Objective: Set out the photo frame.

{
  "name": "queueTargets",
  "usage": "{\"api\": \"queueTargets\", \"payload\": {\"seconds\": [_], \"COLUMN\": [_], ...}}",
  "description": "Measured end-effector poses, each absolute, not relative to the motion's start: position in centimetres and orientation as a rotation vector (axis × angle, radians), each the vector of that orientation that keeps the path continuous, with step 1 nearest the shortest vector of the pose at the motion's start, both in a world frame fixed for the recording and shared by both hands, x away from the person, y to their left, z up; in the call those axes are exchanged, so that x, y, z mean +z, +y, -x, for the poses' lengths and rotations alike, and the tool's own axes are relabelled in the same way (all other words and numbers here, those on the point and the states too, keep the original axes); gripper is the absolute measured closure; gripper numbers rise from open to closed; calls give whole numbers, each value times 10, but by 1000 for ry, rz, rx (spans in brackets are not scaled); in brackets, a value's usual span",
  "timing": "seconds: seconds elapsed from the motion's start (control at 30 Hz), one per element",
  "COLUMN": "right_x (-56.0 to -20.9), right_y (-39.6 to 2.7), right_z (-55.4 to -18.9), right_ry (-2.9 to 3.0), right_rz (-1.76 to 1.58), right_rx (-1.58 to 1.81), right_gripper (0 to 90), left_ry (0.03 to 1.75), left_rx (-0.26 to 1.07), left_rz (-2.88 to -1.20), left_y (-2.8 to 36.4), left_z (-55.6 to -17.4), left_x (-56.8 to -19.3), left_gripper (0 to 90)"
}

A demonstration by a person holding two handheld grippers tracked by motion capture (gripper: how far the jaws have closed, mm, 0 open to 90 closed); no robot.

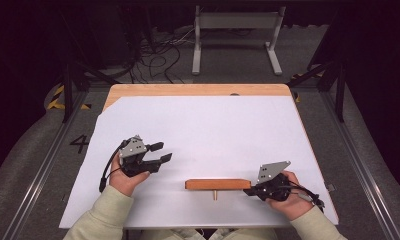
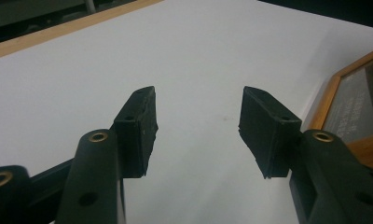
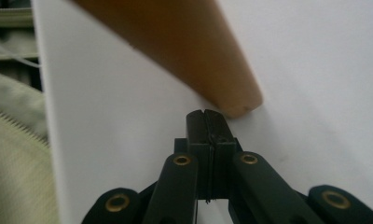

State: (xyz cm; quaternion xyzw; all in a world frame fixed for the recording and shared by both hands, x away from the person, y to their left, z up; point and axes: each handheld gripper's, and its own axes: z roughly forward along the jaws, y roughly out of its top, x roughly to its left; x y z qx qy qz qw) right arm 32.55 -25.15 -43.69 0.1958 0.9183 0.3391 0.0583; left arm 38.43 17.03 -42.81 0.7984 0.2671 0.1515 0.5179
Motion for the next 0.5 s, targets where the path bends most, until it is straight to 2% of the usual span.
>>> {"api": "queueTargets", "payload": {"seconds": [0.23, 0.5], "right_x": [-439, -442], "right_y": [-253, -249], "right_z": [-331, -358], "right_ry": [2748, 2668], "right_rz": [-668, -777], "right_rx": [1030, 1087], "right_gripper": [900, 900], "left_ry": [648, 645], "left_rx": [369, 380], "left_rz": [-1919, -1921], "left_y": [170, 170], "left_z": [-385, -383], "left_x": [-429, -428], "left_gripper": [473, 476]}}
